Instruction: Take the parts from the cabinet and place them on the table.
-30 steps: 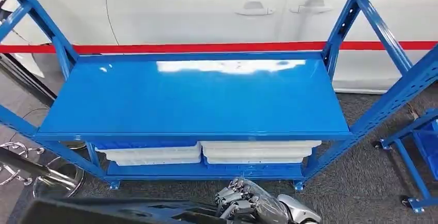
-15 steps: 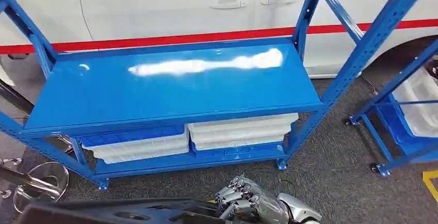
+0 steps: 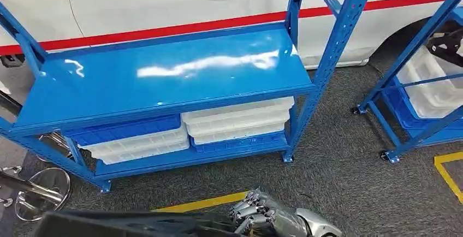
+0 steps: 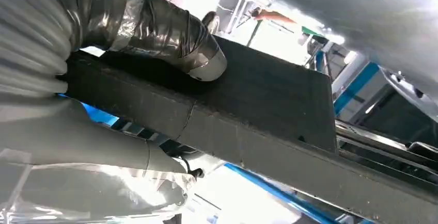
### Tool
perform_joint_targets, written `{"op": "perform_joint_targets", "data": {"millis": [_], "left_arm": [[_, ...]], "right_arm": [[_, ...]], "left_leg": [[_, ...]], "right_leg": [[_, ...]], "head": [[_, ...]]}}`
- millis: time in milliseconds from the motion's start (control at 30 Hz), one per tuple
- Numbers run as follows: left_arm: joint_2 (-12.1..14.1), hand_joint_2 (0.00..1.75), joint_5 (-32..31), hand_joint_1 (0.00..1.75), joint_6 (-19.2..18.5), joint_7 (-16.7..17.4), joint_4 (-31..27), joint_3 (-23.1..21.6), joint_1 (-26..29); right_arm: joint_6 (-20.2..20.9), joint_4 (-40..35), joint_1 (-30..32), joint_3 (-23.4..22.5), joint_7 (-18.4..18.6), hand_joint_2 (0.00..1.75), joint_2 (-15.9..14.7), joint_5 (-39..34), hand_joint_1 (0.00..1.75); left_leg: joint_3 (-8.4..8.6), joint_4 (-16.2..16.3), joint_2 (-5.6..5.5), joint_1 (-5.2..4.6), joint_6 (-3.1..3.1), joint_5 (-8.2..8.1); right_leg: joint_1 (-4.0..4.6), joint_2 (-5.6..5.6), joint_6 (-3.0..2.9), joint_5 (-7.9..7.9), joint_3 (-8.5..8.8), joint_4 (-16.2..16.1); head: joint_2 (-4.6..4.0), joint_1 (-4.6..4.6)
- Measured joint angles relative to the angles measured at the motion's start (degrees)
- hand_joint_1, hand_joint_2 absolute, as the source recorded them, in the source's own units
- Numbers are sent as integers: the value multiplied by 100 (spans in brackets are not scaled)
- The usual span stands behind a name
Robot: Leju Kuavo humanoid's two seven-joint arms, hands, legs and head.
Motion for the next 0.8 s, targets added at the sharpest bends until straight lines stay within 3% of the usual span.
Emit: {"op": "perform_joint_targets", "data": {"millis": [33, 67, 133, 167, 200, 300, 333, 367, 400, 433, 467, 500, 533, 567, 600, 633, 667, 700, 800], "left_arm": [[0, 175, -13, 0, 0, 0, 0, -9, 2], [0, 175, -41, 0, 0, 2, 0, -30, 4], [4, 175, -59, 0, 0, 2, 0, -59, -1], [33, 175, -59, 0, 0, 2, 0, -68, -7], [35, 175, -65, 0, -2, -9, 0, -79, -11], [46, 175, -70, 0, 0, -13, 0, -85, -3], [44, 175, -54, 0, 9, -13, 2, -85, 2], [44, 175, -52, 0, 9, -13, 2, -85, -3], [44, 175, -48, 0, 15, -13, 2, -85, -4], [44, 175, -41, 0, 18, -13, 2, -85, -1], [44, 175, -37, 0, 22, -13, 2, -85, 3], [44, 175, -30, 0, 24, -13, 2, -85, 4], [44, 175, -19, 0, 33, -13, 2, -85, 6], [46, 175, -4, 0, 50, -13, 2, -85, 6], [46, 175, -4, 0, 61, -13, 2, -85, 7], [48, 175, -4, 0, 63, -13, 2, -85, 10], [52, 175, -6, 0, 66, -13, 2, -85, 13], [52, 175, -6, 0, 63, -13, 2, -85, 13], [61, 175, -48, 0, 68, 9, 4, -85, 25]], "right_arm": [[-2, 0, 29, 0, 7, 175, 0, -7, 175], [-2, 0, 49, -2, 7, 175, 0, -9, 175], [2, -2, 67, -2, 4, 175, 2, -9, 175], [2, -7, 71, -2, 4, 175, 9, -9, 175], [13, -15, 71, -2, 4, 175, 9, -9, 175], [24, -17, 73, -2, 4, 175, 11, -9, 175], [28, -15, 72, -2, 2, 175, 9, -9, 175], [33, -18, 76, -2, 2, 175, 9, -9, 175], [50, -15, 70, -2, 0, 175, 9, -7, 175], [53, -15, 70, -2, 0, 175, 9, 0, 175], [57, -13, 73, -2, 0, 175, 9, 7, 175], [61, -13, 72, -2, 0, 175, 9, 9, 175], [61, -11, 71, -2, -2, 175, 9, 9, 175], [61, -9, 72, -2, -28, 175, 9, 15, 175], [63, -9, 75, -2, -65, 175, 9, 24, 175], [63, -9, 74, -2, -101, 175, 9, 28, 175], [66, -11, 72, -2, -120, 175, 9, 28, 175], [70, -13, 73, -2, -133, 175, 9, 33, 175], [42, -13, 88, 0, -175, 175, 11, 20, 175]], "left_leg": [[100, 22, 0, -4, 24, 144], [313, -194, -4, -13, 60, 355], [996, -1093, -30, -64, 185, 625], [1337, -1576, -67, -85, 260, 491], [1508, -1898, -66, -99, 245, 428], [1404, -1923, -66, -156, 291, 553], [1386, -2014, -28, -67, 314, 669], [1329, -2027, 7, -87, 351, 741], [1247, -2026, 19, -89, 400, 803], [1170, -2017, 27, -93, 403, 864], [1080, -2008, 40, -98, 407, 930], [988, -1990, 49, -99, 394, 990], [893, -1967, 55, -98, 380, 1039], [802, -1929, 66, -95, 365, 1082], [713, -1886, 70, -91, 346, 1112], [642, -1834, 69, -88, 322, 1135], [589, -1779, 70, -88, 299, 1155], [532, -1727, 72, -111, 267, 1176], [507, -1754, 73, -105, 149, 1313]], "right_leg": [[18, 3, -1, 53, -77, 9], [37, 10, 0, 103, -151, 22], [64, 36, 10, 201, -257, 31], [63, 35, 33, 239, -275, 36], [75, 42, 66, 291, -306, 38], [35, 44, 185, 464, -312, -41], [42, 44, 212, 424, -346, -2], [39, 38, 243, 156, -401, 122], [32, 38, 250, -208, -491, 412], [24, 37, 273, -567, -596, 838], [13, 37, 297, -812, -692, 1278], [4, 37, 319, -867, -735, 1594], [-11, 35, 336, -743, -676, 1705], [-25, 29, 346, -526, -497, 1564], [-36, 18, 346, -310, -205, 1210], [-42, 5, 333, -207, 167, 699], [-44, -5, 303, -311, 501, 216], [2, 3, 264, -444, 687, -143], [41, 8, 154, -378, 587, -131]], "head": [[0, -2], [0, -2], [0, -2], [0, 0], [0, 0], [0, -2], [0, 0], [0, 0], [0, 0], [0, 2], [0, 0], [0, 0], [0, 0], [0, 0], [0, 0], [0, 0], [0, 0], [0, -2], [0, 0]]}}
